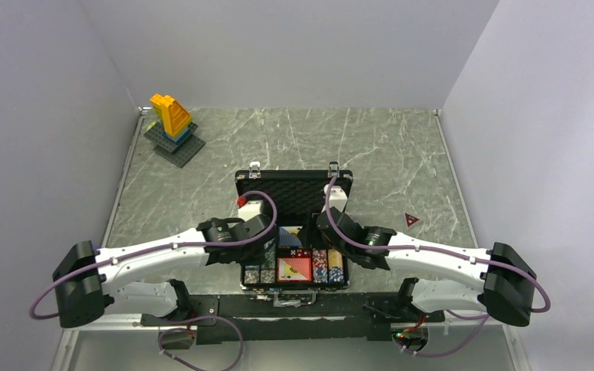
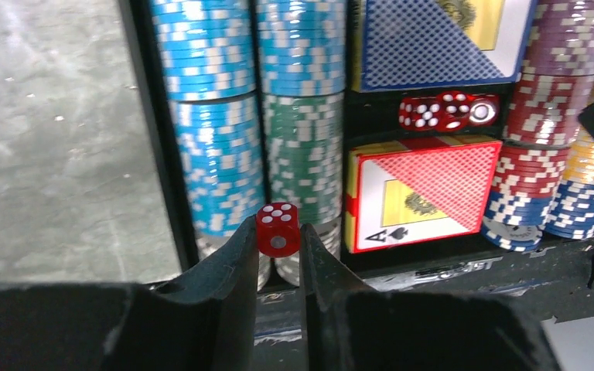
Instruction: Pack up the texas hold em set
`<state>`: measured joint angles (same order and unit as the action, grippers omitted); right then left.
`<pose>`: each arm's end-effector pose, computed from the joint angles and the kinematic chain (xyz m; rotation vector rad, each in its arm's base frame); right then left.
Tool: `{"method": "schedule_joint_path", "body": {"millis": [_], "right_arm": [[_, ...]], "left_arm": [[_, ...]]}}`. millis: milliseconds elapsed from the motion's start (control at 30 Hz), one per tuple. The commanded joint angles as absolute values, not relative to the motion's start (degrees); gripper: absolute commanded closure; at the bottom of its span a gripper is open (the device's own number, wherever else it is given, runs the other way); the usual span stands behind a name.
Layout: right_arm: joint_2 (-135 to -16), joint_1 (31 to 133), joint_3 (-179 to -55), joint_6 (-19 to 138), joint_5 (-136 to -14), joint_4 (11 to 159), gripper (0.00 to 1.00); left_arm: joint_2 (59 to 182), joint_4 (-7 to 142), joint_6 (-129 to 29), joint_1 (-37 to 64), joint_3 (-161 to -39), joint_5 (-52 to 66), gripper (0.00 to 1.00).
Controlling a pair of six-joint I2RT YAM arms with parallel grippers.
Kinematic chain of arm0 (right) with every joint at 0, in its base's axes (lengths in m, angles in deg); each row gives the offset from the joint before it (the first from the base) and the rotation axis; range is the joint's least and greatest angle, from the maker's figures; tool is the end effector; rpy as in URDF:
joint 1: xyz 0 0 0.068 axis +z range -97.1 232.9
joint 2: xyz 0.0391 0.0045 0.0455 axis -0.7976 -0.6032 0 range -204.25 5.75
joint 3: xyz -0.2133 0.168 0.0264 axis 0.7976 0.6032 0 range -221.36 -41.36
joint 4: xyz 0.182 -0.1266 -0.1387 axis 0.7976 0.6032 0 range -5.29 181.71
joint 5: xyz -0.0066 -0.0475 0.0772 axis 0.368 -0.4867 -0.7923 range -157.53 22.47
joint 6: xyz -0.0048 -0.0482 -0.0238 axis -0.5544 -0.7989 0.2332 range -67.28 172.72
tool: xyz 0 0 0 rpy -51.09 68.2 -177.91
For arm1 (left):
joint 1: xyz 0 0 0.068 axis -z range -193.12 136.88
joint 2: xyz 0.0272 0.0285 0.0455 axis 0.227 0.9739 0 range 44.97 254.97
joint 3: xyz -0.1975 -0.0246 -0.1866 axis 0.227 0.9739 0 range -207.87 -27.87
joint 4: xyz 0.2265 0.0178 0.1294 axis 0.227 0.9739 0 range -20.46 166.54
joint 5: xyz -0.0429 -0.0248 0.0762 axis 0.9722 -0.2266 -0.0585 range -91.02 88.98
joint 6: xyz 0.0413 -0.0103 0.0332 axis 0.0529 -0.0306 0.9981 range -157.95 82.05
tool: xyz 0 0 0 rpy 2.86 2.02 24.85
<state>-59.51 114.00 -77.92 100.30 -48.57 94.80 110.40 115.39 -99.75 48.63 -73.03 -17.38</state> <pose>0.1247 0.2020 0.2207 -0.0874 2.2886 0.6665 0.1057 -0.1755 0.2261 -0.0826 2.6790 -0.3171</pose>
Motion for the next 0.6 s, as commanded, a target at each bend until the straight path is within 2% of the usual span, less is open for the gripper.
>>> {"method": "schedule_joint_path", "body": {"millis": [0, 567], "right_arm": [[-57.8, 113.9, -77.3, 101.6, -48.4, 92.9, 0.48], [-56.0, 113.8, -76.3, 101.7, -48.5, 93.1, 0.48]], "left_arm": [[114.3, 108.4, -102.7, 50.6, -76.3, -17.5, 1.00], [126.9, 100.8, -98.1, 50.7, -81.5, -15.9, 1.00]]}}
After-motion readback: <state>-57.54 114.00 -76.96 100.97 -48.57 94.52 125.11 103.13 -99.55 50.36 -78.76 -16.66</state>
